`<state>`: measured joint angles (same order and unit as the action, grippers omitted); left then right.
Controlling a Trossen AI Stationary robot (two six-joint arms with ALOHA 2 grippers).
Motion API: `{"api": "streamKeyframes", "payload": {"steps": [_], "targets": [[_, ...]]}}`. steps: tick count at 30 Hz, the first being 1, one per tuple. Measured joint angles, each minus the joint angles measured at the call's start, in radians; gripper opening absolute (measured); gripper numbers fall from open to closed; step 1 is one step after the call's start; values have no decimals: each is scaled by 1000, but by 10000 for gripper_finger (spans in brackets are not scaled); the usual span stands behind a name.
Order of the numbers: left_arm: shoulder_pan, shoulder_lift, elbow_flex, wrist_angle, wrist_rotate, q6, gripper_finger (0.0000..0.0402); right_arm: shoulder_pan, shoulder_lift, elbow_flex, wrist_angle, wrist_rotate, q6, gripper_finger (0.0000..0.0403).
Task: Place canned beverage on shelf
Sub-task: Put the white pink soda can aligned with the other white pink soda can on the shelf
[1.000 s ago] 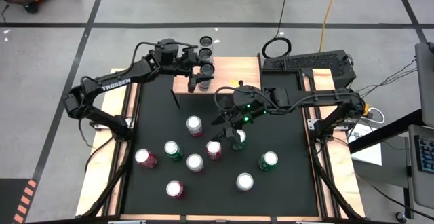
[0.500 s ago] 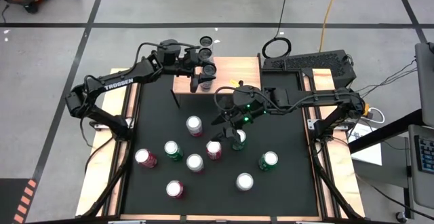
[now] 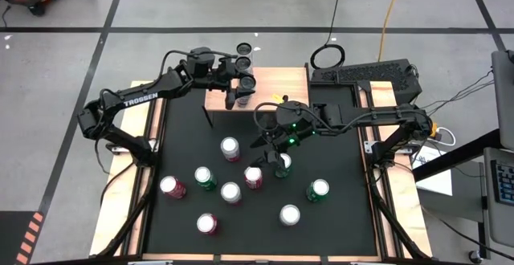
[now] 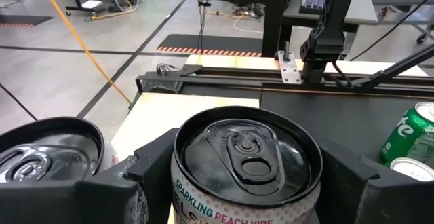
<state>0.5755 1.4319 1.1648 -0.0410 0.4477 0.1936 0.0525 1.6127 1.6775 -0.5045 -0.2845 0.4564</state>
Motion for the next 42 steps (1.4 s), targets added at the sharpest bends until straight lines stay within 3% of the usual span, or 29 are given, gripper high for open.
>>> {"api": "streamKeyframes", "payload": {"steps": [12,34,42], "targets": [[0,0,2,12,-8,7,295,0,0,0,0,0,0,357],[-2,-26,2,40,-24,-3,297,-3,0,0,0,0,0,357],[-2,-85,2,86,-32,-5,297,-66,-10,0,-71,0,-8,353]]}}
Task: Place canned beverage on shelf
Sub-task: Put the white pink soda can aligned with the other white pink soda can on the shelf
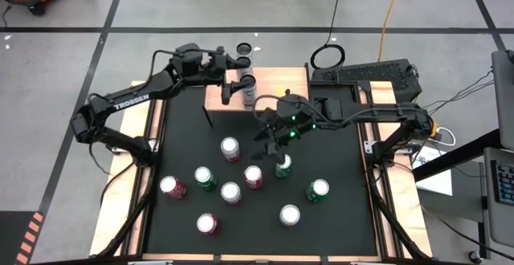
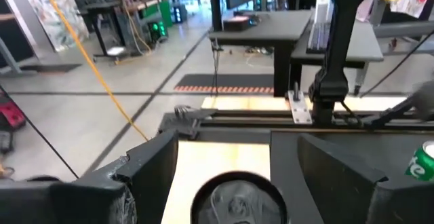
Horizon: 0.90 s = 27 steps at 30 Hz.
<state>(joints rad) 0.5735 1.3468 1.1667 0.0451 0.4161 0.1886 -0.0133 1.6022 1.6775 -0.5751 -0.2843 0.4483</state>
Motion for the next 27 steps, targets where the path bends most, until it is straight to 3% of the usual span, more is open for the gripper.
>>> {"api": "streamKeyframes", "payload": {"steps": [7,13,16,19,27], "targets": [[-7,-84,31,-1,-42,-134,297,-109,-33,1,-48,66,-104,307],[-39,-229,32,-188,-273,-261,297,-200,0,2,-69,126,-252,248],[-65,-310,32,-309,-406,-311,297,-233,48,2,-80,123,-277,208],[-86,-368,32,-401,-475,-362,297,-256,106,1,-74,101,-302,159],[-117,-405,32,-592,-494,-531,297,-304,189,-1,-59,103,-266,18]]}}
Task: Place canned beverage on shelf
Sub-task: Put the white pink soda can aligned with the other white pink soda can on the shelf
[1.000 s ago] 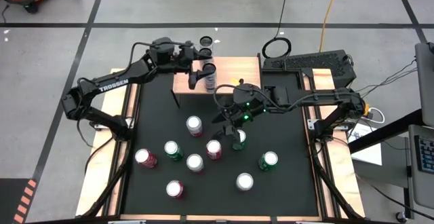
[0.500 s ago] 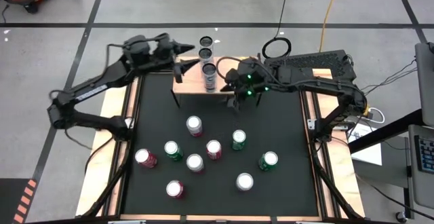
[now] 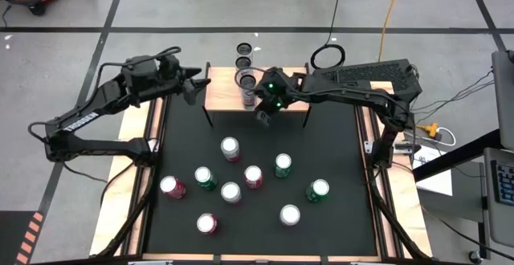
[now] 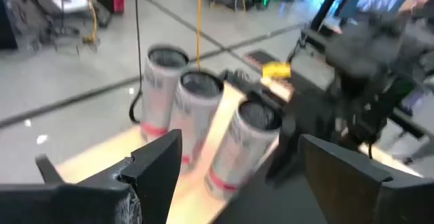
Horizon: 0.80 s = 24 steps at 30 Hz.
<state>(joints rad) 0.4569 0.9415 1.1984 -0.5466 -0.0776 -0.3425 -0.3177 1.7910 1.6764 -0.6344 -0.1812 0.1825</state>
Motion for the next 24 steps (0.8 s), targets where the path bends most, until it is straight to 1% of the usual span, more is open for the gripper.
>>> {"api": "streamKeyframes", "payload": {"steps": [2,4,7,13,16,24], "targets": [[-13,0,-1,-37,-1,-16,297,-7,-14,0,8,12,-9,6],[-25,4,-1,-51,-6,-17,297,-12,-19,1,10,52,-22,9],[-35,5,-13,-47,-24,-19,297,-26,-15,2,11,72,-51,8],[-37,6,-33,-47,-32,-18,297,-36,0,1,48,50,-45,2],[-37,5,-36,-46,-32,-18,297,-36,7,1,81,48,-35,1],[-37,5,-37,-46,-32,-17,297,-36,8,1,102,51,-12,1]]}}
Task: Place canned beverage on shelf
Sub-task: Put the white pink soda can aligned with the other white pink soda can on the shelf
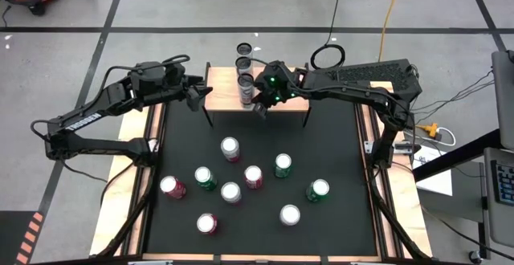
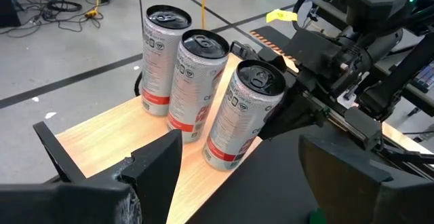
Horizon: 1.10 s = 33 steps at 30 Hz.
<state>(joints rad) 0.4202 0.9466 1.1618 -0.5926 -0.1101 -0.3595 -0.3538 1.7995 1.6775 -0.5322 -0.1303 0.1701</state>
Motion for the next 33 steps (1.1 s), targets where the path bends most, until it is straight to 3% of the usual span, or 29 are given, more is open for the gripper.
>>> {"api": "streamKeyframes", "payload": {"steps": [14,33], "targets": [[0,0,0,0,0,-2,297,-1,-4,0,-54,24,-30,0],[0,0,0,0,0,-3,297,-8,-1,0,39,34,-55,0]]}}
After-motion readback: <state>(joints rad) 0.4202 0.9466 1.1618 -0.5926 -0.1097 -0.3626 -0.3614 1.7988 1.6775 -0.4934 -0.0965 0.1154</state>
